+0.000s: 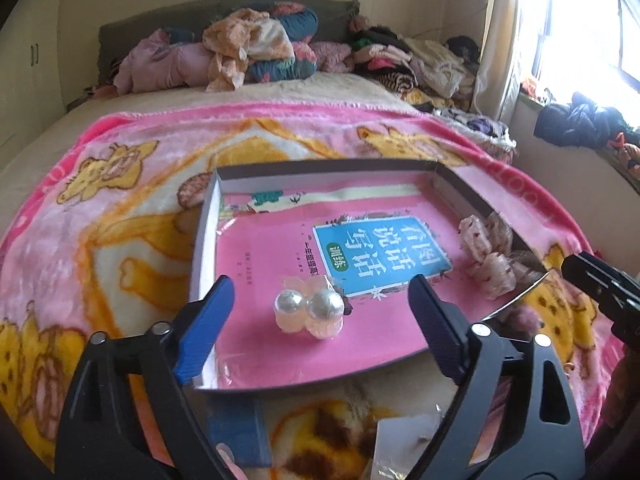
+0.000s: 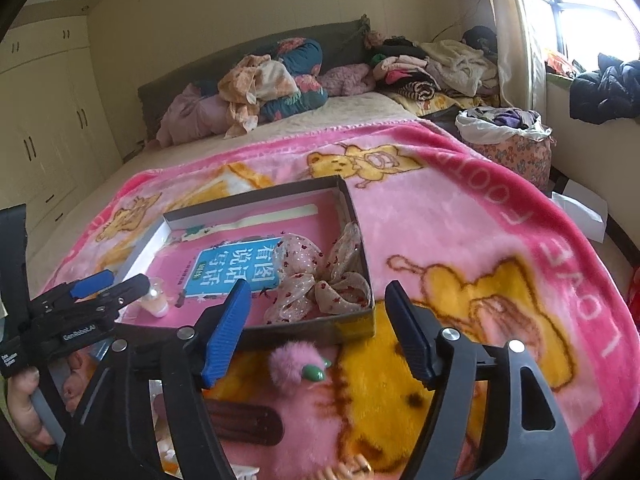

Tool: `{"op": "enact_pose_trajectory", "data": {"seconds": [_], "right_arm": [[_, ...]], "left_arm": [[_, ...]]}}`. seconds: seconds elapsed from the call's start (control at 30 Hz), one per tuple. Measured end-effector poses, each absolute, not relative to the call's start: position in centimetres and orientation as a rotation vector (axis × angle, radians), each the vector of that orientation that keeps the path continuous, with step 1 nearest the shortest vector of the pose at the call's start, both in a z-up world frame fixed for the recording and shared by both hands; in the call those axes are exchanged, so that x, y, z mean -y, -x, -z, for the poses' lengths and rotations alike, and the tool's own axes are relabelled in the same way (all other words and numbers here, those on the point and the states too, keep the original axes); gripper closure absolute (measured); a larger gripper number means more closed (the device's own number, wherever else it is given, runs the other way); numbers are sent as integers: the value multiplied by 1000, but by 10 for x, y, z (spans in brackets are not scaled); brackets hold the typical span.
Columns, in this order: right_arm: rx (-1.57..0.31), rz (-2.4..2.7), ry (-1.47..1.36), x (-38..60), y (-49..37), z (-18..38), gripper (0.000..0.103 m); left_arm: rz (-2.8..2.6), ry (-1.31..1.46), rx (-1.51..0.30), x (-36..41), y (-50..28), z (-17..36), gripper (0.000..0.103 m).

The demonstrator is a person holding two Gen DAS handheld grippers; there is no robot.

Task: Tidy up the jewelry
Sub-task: 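Withdraw both tools from the tray box toward the remaining items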

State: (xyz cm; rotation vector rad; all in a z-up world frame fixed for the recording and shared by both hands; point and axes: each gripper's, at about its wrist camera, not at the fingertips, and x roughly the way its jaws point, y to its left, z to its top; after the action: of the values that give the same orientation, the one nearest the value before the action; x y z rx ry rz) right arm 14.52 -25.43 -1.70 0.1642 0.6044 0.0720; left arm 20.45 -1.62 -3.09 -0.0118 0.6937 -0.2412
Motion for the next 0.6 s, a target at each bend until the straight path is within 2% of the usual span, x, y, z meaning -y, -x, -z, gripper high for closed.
{"op": "enact_pose_trajectory", "data": {"seconds": [0.1, 0.17, 0.6], "right_arm": [[-591, -77, -173, 254, -134, 13, 33], [-574, -73, -175, 254, -126, 10, 24], [-516, -95, -149, 240, -79, -3, 23]], "left_arm": [[247, 20, -667, 14, -195, 24, 15], [247, 16, -650, 14, -189, 21, 13], [242, 30, -571, -3, -150, 3, 12]]}}
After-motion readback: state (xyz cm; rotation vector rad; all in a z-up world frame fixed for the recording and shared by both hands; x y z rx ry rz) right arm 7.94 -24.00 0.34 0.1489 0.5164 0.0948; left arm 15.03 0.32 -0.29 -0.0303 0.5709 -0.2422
